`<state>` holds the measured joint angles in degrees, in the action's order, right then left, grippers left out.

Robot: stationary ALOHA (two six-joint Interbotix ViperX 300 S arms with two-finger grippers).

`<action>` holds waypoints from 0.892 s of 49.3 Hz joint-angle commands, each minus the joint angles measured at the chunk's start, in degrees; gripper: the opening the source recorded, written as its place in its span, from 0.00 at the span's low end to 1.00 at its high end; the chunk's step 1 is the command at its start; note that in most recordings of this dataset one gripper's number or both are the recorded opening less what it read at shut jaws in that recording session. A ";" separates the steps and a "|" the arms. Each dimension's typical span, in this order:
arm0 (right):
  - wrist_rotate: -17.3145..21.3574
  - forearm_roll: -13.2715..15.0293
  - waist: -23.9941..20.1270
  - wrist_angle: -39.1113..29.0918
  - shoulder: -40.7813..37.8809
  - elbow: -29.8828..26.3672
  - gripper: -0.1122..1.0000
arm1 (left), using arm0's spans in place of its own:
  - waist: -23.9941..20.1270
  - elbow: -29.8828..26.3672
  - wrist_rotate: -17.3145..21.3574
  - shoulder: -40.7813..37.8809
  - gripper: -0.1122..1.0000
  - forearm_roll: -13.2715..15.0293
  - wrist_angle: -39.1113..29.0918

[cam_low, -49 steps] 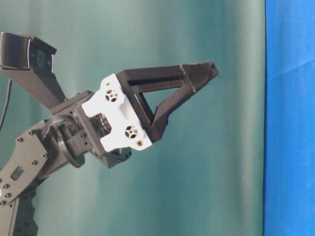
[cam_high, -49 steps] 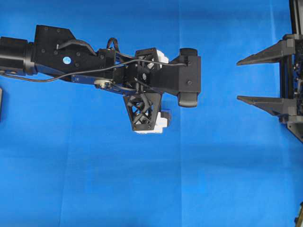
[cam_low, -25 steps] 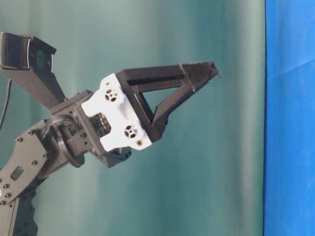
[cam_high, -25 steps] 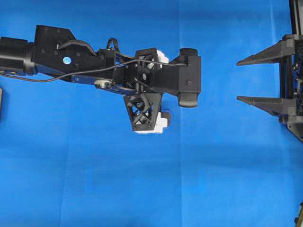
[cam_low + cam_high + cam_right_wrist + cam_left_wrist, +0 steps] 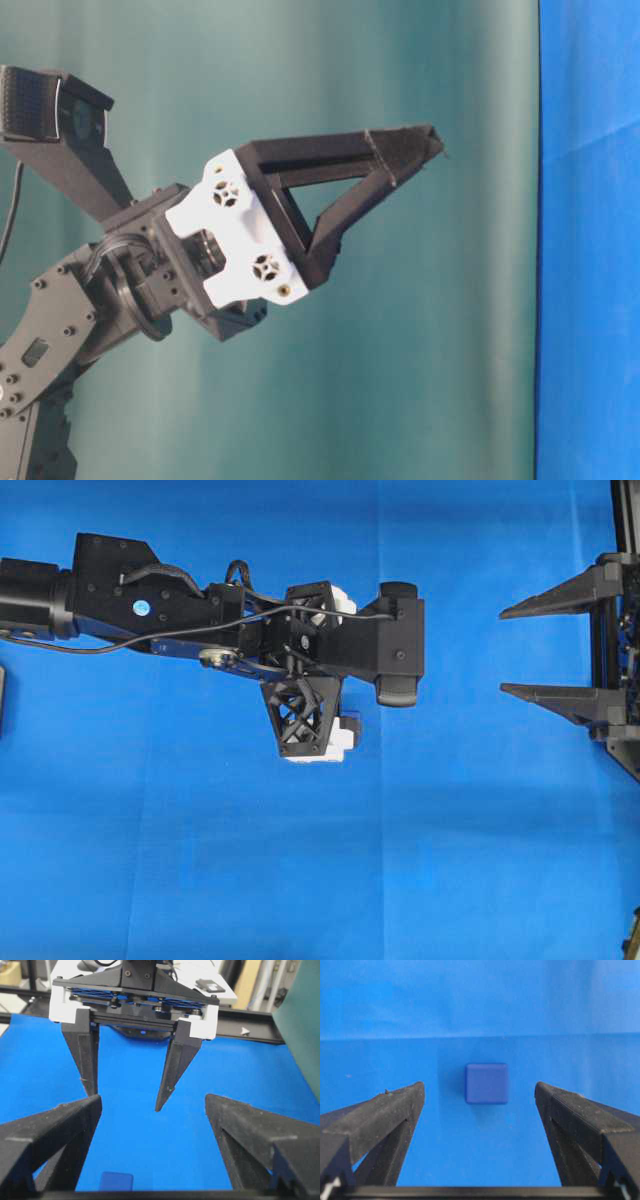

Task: Handover the blue block to the right arm after grasping it with the left arm, then place it in the designated position.
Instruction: 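Lower the left gripper around the blue cube and close on it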

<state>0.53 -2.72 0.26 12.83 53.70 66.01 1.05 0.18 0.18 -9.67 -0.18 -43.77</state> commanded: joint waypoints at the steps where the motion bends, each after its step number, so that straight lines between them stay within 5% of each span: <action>1: 0.00 -0.26 0.09 0.18 -0.35 -1.58 0.97 | 0.18 -1.14 -0.09 1.05 0.94 -0.09 0.26; 15: 0.00 -0.26 0.09 0.18 -0.53 -1.49 0.97 | 0.18 3.87 -0.79 -0.79 0.94 -0.09 6.24; 30: 0.00 -0.35 0.09 0.18 -1.23 -1.23 0.97 | 0.18 12.39 -2.11 -1.67 0.94 -0.09 20.21; 44: -0.09 -0.26 0.18 0.18 -1.49 -1.23 0.97 | 0.53 12.74 -2.55 -7.12 0.94 -0.09 22.85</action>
<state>0.53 -2.90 0.26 12.74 52.47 65.92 1.14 14.06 -2.37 -16.70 -0.18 -21.53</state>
